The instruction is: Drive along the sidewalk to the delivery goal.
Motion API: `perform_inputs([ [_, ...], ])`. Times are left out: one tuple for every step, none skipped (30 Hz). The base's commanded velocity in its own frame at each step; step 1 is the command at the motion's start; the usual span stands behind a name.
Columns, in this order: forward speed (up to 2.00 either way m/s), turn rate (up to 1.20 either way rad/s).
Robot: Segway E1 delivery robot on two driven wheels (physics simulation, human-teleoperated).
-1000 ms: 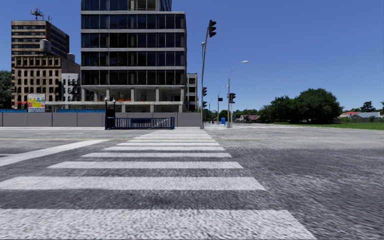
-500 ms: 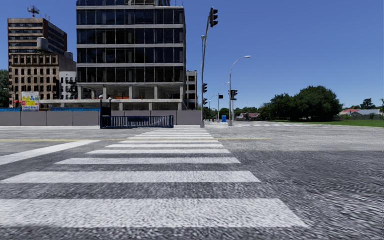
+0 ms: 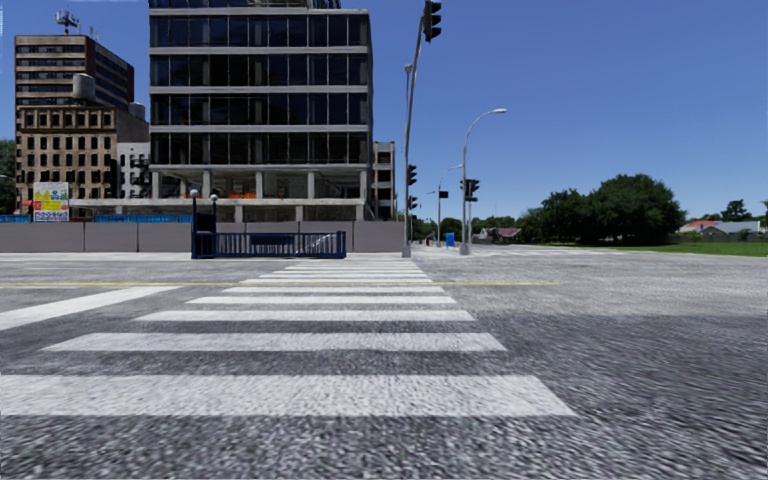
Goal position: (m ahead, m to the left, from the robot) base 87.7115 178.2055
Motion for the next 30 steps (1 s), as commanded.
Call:
perform_inputs([
  [1.37,0.00],
  [1.37,0.00],
  [1.37,0.00],
  [1.38,0.00],
  [1.38,0.00],
  [1.38,0.00],
  [1.47,0.00],
  [1.47,0.00],
  [2.00,0.00],
  [2.00,0.00],
  [2.00,0.00],
  [2.00,0.00],
  [2.00,0.00],
  [2.00,0.00],
  [2.00,0.00],
  [2.00,0.00],
  [2.00,0.00],
  [2.00,0.00],
  [2.00,0.00],
  [2.00,0.00],
  [2.00,0.00],
  [2.00,0.00],
  [2.00,0.00],
  [2.00,0.00],
  [2.00,0.00],
  [2.00,0.00],
  [2.00,0.00],
  [2.00,0.00],
  [2.00,0.00],
  [2.00,0.00],
])
